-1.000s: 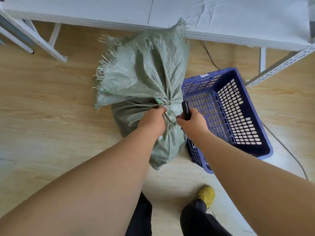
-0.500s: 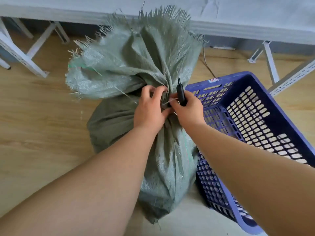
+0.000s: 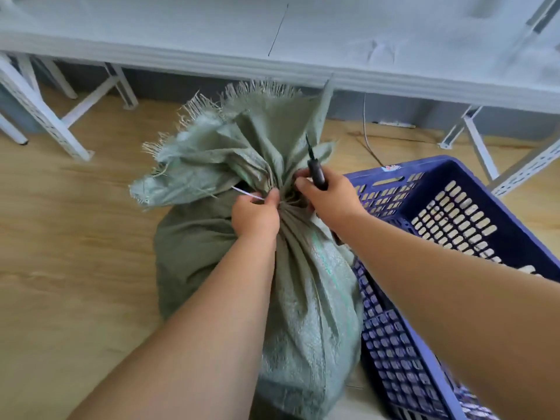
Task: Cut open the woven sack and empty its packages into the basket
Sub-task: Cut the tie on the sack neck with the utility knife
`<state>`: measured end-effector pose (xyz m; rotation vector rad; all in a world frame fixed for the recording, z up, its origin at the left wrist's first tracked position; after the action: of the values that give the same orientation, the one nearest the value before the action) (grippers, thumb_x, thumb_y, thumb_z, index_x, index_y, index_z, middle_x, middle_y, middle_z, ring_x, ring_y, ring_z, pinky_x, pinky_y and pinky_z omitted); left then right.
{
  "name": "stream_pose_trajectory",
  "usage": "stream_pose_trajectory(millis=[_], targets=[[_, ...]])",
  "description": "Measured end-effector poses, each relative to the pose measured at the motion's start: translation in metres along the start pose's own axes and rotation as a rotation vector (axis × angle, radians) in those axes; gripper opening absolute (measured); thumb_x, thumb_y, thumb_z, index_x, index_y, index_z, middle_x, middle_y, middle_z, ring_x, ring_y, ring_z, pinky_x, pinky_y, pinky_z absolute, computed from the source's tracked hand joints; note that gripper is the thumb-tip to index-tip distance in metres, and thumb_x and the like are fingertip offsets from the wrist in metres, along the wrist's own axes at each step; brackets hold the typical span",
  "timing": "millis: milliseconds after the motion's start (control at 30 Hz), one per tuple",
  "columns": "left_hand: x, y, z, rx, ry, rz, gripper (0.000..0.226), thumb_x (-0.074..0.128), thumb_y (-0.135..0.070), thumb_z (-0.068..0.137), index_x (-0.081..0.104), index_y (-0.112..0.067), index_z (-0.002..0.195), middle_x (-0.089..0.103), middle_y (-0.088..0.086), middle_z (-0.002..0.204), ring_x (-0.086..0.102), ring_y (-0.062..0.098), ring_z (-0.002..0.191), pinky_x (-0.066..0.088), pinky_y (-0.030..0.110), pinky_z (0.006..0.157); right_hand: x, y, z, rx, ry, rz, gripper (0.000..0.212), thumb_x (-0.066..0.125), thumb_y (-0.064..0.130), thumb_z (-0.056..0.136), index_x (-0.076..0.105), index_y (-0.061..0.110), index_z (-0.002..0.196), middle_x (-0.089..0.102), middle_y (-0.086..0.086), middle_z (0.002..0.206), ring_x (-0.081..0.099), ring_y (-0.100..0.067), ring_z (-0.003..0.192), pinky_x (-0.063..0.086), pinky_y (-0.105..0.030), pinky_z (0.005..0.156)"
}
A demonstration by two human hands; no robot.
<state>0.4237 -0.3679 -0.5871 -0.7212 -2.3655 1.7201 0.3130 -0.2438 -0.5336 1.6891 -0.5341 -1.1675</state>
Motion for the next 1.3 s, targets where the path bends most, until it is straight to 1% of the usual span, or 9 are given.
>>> stream_pose_trajectory(millis=[300,400,533,633,833,933,1033,1133,1300], targets=[[-0.006,-0.015,0.002,-0.147,0.348,-0.686,0.01,0.054,-0.014,0.097,0.063,-0.012,0.095,0.07,0.01,0.094,0.068,0.02,0.079,0.058,0.037,0.081,0.028,0.038,-0.021,-0.261,-0.015,-0.047,0.033,0.06,0.03,0.093,0.055,0.024,0.125,0.068,0.009,0.111,0.061,-0.016,0.105,0.044,-0.025,0.088],[-0.01,-0.055,-0.007,-0.117,0.377,-0.768,0.014,0.053,-0.017,0.098,0.062,-0.014,0.107,0.067,0.016,0.112,0.065,0.027,0.093,0.054,0.046,0.091,0.012,0.063,-0.022,-0.253,-0.127,-0.019,0.04,0.064,0.033,0.09,0.051,0.021,0.125,0.064,0.003,0.103,0.059,-0.019,0.095,0.041,-0.025,0.077],[-0.001,-0.091,-0.028,-0.16,0.467,-0.83,0.021,0.051,-0.023,0.099,0.06,-0.009,0.111,0.069,0.013,0.094,0.068,0.023,0.077,0.06,0.032,0.06,-0.023,0.096,-0.028,-0.27,-0.243,0.178,0.023,0.074,0.029,0.083,0.062,0.018,0.099,0.065,0.01,0.085,0.059,-0.006,0.08,0.045,-0.019,0.076],[-0.004,-0.081,-0.026,-0.072,0.304,-0.801,0.002,0.056,-0.011,0.095,0.056,-0.009,0.097,0.064,0.016,0.088,0.062,0.027,0.082,0.057,0.04,0.078,-0.02,0.092,-0.027,-0.185,-0.154,0.295,0.01,0.075,0.019,0.082,0.069,0.021,0.089,0.067,0.01,0.076,0.059,-0.005,0.073,0.051,-0.024,0.077],[-0.029,-0.055,-0.015,0.168,0.142,-0.276,0.031,0.055,0.002,0.088,0.069,-0.023,0.077,0.066,0.001,0.085,0.06,0.021,0.083,0.048,0.033,0.088,0.014,0.03,-0.029,0.137,-0.112,0.404,0.016,0.067,0.011,0.087,0.074,0.015,0.1,0.052,0.018,0.042,0.043,0.005,0.036,0.036,-0.009,0.043],[-0.079,-0.116,-0.046,0.684,-0.343,0.147,0.026,0.058,-0.007,0.084,0.072,-0.027,0.093,0.05,-0.01,0.101,0.059,0.017,0.101,0.043,0.02,0.091,0.018,0.024,-0.028,0.153,-0.132,0.456,0.015,0.068,0.013,0.086,0.075,0.019,0.098,0.055,0.013,0.05,0.042,0.004,0.036,0.036,-0.009,0.042],[-0.069,-0.161,-0.078,1.072,-0.088,0.035,0.032,0.051,-0.001,0.087,0.07,-0.021,0.104,0.061,-0.011,0.101,0.063,0.008,0.097,0.049,0.019,0.087,0.021,0.023,-0.025,0.144,-0.126,0.447,0.011,0.069,0.016,0.085,0.074,0.022,0.093,0.059,0.009,0.06,0.044,0.002,0.042,0.038,-0.012,0.047],[-0.031,-0.135,-0.066,1.016,0.135,0.395,0.033,0.05,-0.014,0.09,0.07,-0.029,0.112,0.067,-0.013,0.118,0.058,0.01,0.114,0.043,0.036,0.103,0.024,0.022,-0.025,0.13,-0.098,0.51,0.01,0.068,0.013,0.087,0.073,0.018,0.094,0.058,0.007,0.06,0.045,0.0,0.045,0.038,-0.014,0.048],[-0.014,-0.063,-0.036,0.621,0.259,0.656,0.043,0.057,-0.046,0.091,0.051,-0.043,0.133,0.018,-0.012,0.157,0.011,0.015,0.146,0.017,0.061,0.113,0.022,0.012,-0.03,0.169,-0.086,0.557,0.012,0.064,0.008,0.089,0.072,0.012,0.097,0.058,0.003,0.06,0.048,-0.001,0.043,0.04,-0.015,0.046]])
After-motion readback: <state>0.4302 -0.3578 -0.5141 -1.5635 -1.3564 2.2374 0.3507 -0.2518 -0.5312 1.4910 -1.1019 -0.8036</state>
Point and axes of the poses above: each hand's wrist, its own z-axis towards the middle knuckle, its own x-axis out of the palm, y = z × x, the point moved 8 cm from there along z, towards the middle knuckle
